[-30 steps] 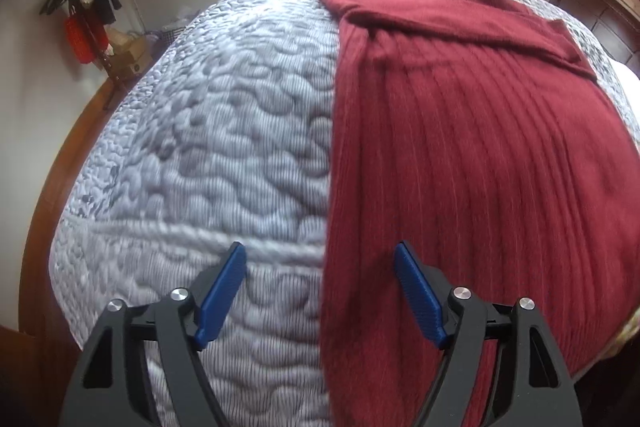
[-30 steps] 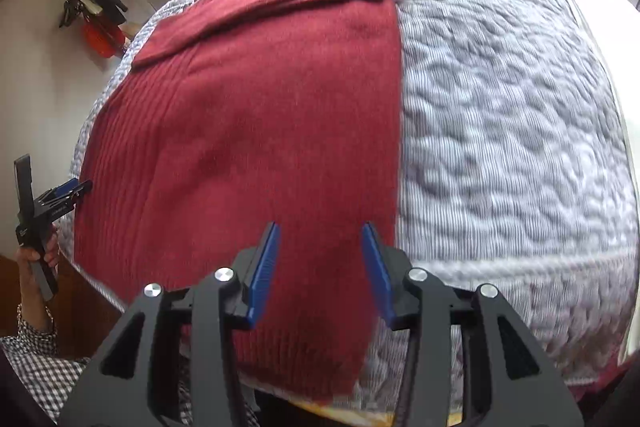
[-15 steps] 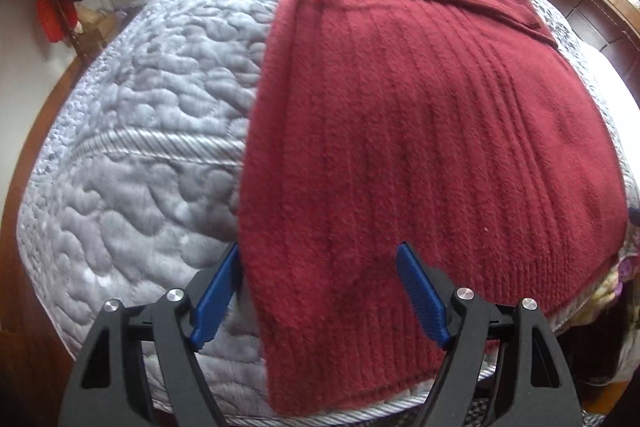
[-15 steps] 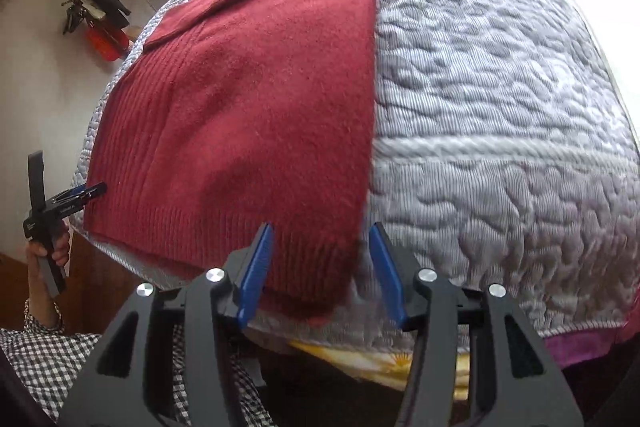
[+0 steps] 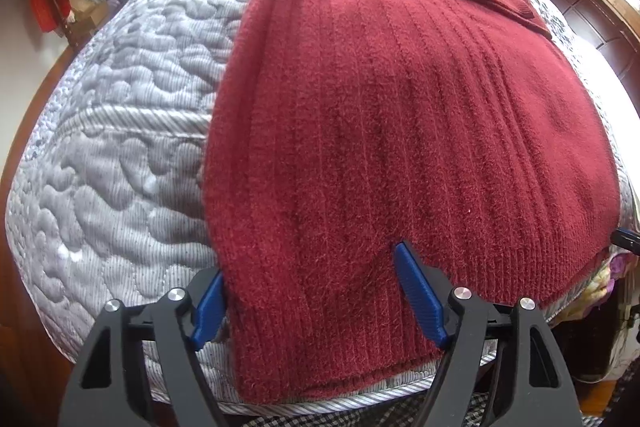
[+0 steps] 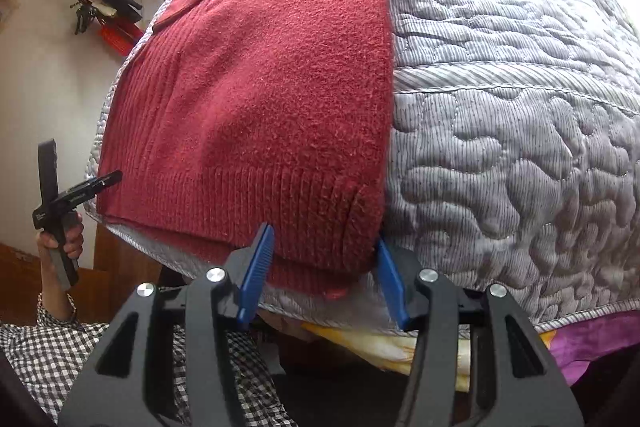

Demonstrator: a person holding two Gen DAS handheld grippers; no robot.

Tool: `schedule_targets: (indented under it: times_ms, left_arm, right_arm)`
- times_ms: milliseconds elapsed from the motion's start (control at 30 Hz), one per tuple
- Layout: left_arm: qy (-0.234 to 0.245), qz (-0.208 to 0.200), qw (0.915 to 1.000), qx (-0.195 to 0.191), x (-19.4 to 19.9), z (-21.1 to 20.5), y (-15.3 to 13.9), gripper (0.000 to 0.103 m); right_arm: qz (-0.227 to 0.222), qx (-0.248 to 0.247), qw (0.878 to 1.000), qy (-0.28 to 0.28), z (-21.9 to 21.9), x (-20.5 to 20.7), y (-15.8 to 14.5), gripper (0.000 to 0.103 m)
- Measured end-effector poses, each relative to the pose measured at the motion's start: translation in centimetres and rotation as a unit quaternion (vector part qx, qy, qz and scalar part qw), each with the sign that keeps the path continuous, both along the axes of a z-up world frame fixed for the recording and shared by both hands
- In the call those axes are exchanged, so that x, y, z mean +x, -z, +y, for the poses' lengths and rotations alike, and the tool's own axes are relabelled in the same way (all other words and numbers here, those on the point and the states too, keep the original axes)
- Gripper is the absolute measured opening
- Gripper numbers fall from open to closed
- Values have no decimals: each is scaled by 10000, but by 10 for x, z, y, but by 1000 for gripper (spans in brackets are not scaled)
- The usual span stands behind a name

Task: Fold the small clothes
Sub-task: 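Move both tools to the sweater hem and grasp it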

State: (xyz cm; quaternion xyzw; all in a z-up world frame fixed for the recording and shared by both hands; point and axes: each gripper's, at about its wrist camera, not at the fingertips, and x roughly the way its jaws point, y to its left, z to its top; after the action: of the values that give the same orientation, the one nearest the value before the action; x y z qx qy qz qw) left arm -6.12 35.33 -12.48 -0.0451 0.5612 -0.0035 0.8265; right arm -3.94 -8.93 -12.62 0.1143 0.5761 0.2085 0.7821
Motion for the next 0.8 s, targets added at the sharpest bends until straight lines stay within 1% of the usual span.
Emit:
schedule_targets:
  times_ms: [67, 100, 133, 233, 300, 333, 367, 433, 467, 600, 800]
  left_arm:
    - [-69, 21, 10000, -24, -1, 2, -1, 69]
    - [-87, 30, 9999, -63, -2, 2, -1, 67]
    - [-97, 48, 9998, -152, -3, 4, -1, 64]
    - [-133, 118, 9985, -515, -5, 9, -1, 61]
    - [-164, 110, 9988, -459, -6, 9, 0, 55]
    - [-157, 102, 9989, -430, -6, 8, 0, 48]
    - [-163, 85, 9989, -435, -7, 8, 0, 38]
    - [-147, 64, 9985, -523, -6, 8, -2, 26]
    - [-175, 65, 9983, -547, -6, 9, -2, 22]
    - [-215, 17, 9975, -670, -9, 16, -3, 14]
    - [-211, -209, 9958, -867, -13, 18, -18, 12]
  right_arm:
    - [-2, 115, 9999, -9, 0, 0, -1, 51]
    - [-2, 217, 9998, -24, 0, 0, -2, 51]
    - [14, 319, 9995, -24, -1, 0, -3, 52]
    - [48, 352, 9994, -9, -3, 3, -1, 52]
    - [57, 357, 9993, -18, 0, 5, 1, 51]
    - [40, 356, 9994, -38, 2, 5, 1, 47]
    - [18, 350, 9994, -44, 4, 5, 0, 44]
    - [-8, 370, 9993, -78, 4, 4, -1, 27]
    - [1, 415, 9991, -89, 5, 4, 0, 26]
    - [-19, 509, 9986, -132, 5, 4, 0, 16]
    - [-204, 675, 9974, -177, 1, 3, -15, 14]
